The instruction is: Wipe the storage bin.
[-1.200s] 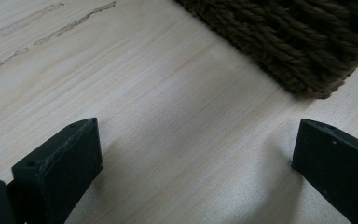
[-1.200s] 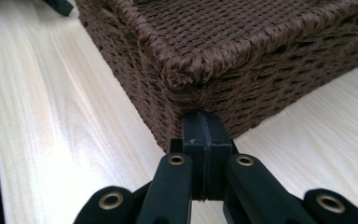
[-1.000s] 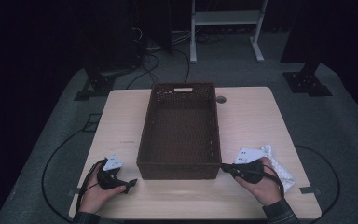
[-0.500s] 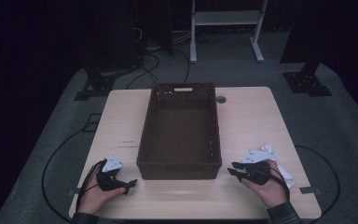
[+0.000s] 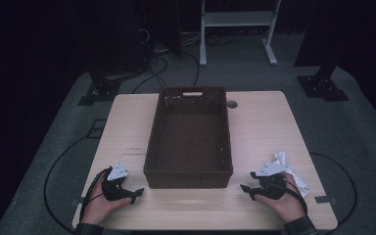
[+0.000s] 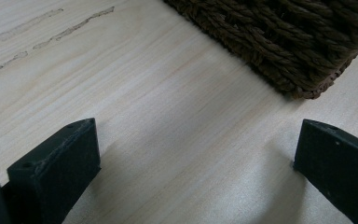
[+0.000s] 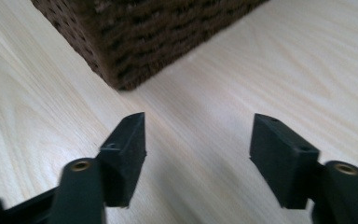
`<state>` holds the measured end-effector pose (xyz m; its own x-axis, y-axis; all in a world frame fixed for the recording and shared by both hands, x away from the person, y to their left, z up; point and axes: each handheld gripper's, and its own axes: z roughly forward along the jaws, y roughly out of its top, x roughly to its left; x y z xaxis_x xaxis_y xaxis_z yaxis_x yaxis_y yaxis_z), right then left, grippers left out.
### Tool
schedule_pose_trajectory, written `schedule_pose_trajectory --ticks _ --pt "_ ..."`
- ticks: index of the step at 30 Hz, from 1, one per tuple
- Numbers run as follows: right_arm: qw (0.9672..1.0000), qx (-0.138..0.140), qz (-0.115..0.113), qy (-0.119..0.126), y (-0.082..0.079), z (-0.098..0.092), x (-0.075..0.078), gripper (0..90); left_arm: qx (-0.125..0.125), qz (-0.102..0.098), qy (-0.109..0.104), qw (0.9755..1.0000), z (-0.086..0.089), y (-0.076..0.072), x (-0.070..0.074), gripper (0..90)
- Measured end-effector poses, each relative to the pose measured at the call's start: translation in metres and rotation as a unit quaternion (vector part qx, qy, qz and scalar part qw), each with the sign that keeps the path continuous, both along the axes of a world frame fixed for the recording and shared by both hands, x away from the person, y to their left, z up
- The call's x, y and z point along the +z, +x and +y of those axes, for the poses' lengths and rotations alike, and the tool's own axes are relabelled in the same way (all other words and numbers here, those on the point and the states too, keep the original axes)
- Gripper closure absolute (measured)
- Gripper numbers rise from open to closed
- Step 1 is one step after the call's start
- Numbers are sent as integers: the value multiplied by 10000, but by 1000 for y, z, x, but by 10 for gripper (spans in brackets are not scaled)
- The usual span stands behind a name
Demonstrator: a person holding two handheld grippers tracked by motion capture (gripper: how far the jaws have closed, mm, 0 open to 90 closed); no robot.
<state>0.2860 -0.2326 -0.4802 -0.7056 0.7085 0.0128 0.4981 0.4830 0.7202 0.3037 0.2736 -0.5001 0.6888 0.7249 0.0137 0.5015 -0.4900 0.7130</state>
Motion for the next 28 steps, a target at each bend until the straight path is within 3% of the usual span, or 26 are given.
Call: schedule_pose_trajectory --ticks 8,28 --pt "9997 -11 94 -221 5 -1 -11 238 0 0 -1 10000 0 0 0 0" --pt "9998 -49 120 -164 6 0 -17 185 1 0 -3 10000 0 0 0 0"
